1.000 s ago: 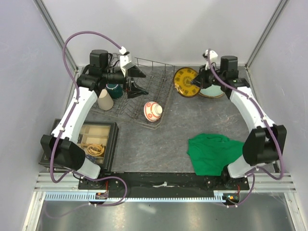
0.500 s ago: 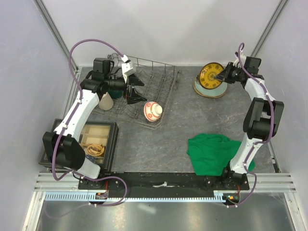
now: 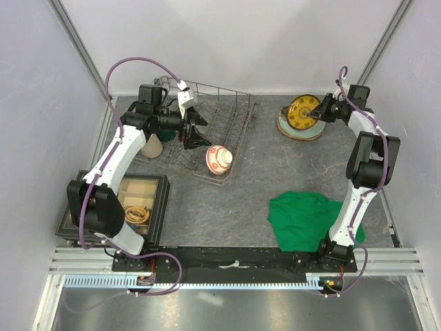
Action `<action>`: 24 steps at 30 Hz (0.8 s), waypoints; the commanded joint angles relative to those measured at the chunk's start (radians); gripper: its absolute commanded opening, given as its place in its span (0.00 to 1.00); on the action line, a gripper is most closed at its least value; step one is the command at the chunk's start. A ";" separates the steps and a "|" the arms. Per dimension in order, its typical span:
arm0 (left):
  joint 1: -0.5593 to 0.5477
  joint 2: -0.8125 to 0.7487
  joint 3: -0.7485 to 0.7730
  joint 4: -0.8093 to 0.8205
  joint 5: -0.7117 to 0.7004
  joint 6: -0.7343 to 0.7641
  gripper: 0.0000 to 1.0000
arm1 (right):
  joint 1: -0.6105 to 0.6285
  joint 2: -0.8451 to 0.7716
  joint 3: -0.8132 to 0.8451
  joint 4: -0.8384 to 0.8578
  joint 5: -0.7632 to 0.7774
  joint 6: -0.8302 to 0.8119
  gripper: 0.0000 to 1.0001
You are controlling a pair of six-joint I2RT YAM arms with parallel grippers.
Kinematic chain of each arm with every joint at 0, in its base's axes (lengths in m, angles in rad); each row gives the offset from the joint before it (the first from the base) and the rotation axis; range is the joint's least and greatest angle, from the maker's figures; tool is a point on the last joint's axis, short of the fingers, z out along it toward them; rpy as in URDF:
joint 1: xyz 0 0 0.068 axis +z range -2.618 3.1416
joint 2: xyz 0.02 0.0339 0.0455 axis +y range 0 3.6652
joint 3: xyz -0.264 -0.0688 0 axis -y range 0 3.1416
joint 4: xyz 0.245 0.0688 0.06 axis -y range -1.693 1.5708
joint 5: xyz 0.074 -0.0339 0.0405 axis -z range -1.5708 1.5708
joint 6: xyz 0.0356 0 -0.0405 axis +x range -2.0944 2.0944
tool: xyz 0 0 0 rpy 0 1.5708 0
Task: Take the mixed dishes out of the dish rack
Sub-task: Place the plate at the center of the board.
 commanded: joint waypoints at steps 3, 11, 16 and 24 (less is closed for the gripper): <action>0.004 0.013 0.000 0.023 0.033 0.021 0.99 | -0.005 0.045 0.084 0.043 0.026 -0.019 0.00; 0.007 0.005 -0.014 0.025 0.027 0.030 0.99 | -0.006 0.079 0.104 0.043 0.038 -0.021 0.06; 0.007 0.004 -0.017 0.022 0.027 0.033 0.99 | -0.006 0.084 0.102 0.041 0.041 -0.022 0.20; 0.009 0.002 -0.020 0.017 0.030 0.034 0.99 | -0.006 0.076 0.093 0.043 0.049 -0.033 0.49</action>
